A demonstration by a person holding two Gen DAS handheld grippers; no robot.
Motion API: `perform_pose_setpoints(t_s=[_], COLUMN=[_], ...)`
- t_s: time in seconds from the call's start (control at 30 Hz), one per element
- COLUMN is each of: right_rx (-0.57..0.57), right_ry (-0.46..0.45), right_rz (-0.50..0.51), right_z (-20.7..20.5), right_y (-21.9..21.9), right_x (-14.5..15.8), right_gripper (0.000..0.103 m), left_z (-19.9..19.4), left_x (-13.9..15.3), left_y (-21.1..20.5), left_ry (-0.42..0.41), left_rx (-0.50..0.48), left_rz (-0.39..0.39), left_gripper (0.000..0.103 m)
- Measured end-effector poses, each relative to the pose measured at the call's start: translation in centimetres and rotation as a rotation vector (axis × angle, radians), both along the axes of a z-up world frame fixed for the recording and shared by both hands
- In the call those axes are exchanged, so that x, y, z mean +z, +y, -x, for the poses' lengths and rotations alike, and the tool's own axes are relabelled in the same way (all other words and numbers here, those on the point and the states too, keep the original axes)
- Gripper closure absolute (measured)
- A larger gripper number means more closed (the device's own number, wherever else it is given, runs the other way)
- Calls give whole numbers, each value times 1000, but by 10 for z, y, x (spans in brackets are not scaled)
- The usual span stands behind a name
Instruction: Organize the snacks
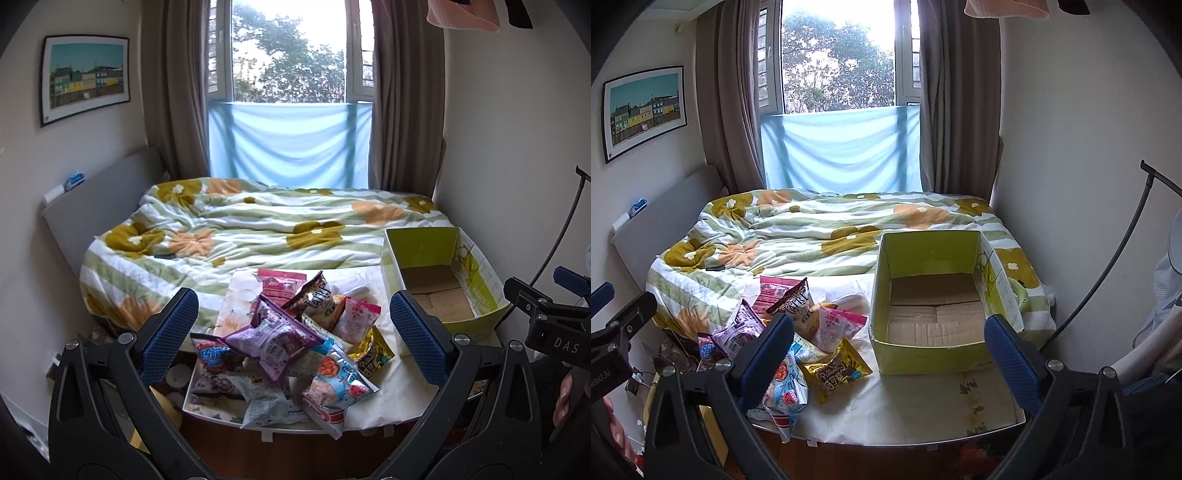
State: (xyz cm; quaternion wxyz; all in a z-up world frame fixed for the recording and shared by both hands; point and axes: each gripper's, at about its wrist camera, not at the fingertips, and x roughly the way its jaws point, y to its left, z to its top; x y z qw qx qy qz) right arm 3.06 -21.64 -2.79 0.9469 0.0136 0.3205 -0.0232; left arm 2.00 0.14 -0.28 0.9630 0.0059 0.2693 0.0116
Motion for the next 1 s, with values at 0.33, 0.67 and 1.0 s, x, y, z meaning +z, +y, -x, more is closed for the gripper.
perform_pose_setpoints(t_s=[0.33, 0.67, 1.0], right_rx=[5, 11, 16], right_ry=[-3, -4, -2], right_rz=[-4, -2, -1], right_z=[-2, -1, -2], right_y=[-2, 1, 6], right_x=[0, 0, 0], right_gripper=[0, 0, 0], left_z=[0, 0, -1], left_x=[0, -1, 0], left_y=[-1, -2, -2], left_ry=[3, 15, 16], left_rx=[4, 6, 8], left_rz=[1, 3, 3], left_gripper=[0, 0, 0])
